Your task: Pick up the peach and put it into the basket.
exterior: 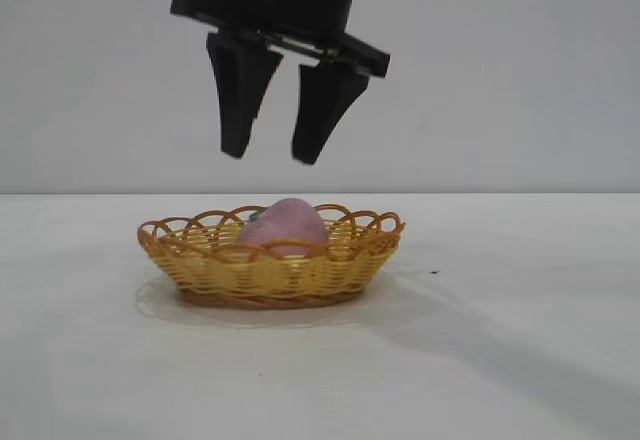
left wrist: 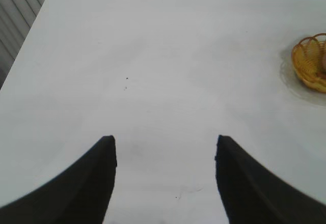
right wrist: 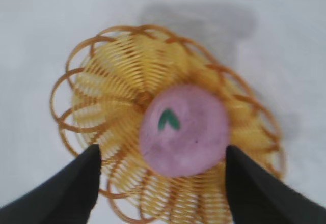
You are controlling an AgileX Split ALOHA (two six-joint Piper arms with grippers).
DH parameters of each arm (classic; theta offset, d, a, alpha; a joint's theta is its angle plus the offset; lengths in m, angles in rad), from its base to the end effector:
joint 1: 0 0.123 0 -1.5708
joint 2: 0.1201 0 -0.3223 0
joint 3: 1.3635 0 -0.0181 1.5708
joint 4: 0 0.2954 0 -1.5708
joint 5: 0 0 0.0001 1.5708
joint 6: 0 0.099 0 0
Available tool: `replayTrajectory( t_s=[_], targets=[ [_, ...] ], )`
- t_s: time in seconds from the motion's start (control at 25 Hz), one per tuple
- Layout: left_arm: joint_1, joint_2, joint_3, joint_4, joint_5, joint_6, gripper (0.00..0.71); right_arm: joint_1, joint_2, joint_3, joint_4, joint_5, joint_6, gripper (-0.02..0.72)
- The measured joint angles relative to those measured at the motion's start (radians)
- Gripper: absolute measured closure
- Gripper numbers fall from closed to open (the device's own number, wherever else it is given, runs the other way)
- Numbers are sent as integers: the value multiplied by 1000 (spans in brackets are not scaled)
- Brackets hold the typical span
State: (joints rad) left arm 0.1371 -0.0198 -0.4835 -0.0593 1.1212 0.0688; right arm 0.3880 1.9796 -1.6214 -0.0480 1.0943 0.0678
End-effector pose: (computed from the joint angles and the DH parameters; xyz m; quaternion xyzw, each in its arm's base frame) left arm 0.0006 -0.0053 0.2847 -0.0275 0.8670 0.0216 0.4971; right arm 0.4387 0.1747 0.2428 -0.1672 0.9803 0.0014 0.1049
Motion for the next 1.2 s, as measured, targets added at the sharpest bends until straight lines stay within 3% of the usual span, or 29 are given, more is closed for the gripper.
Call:
replayTrajectory(
  t_s=[0.2,0.32,0.4,0.48,0.56,0.72,0.84,1.2],
  targets=[
    [0,0,0,0,0,0,335,-214,-125,262,-9,-43,23,208],
    [0,0,0,0,0,0,335,-271,-311,478,-3,-143,34,208],
    [0,0,0,0,0,0,335,-276,-525,660,0,-258,39,208],
    [0,0,0,0,0,0,335,-276,-755,803,19,-313,43,208],
    [0,0,0,0,0,0,335,-276,-985,911,20,-289,44,208],
    [0,0,0,0,0,0,335,-276,-1307,1018,9,-167,21,208],
    [0,0,0,0,0,0,335,-276,-1435,1040,9,-86,-1,208],
    [0,0,0,0,0,0,335,-274,-1769,1123,9,22,-22,208]
  ],
)
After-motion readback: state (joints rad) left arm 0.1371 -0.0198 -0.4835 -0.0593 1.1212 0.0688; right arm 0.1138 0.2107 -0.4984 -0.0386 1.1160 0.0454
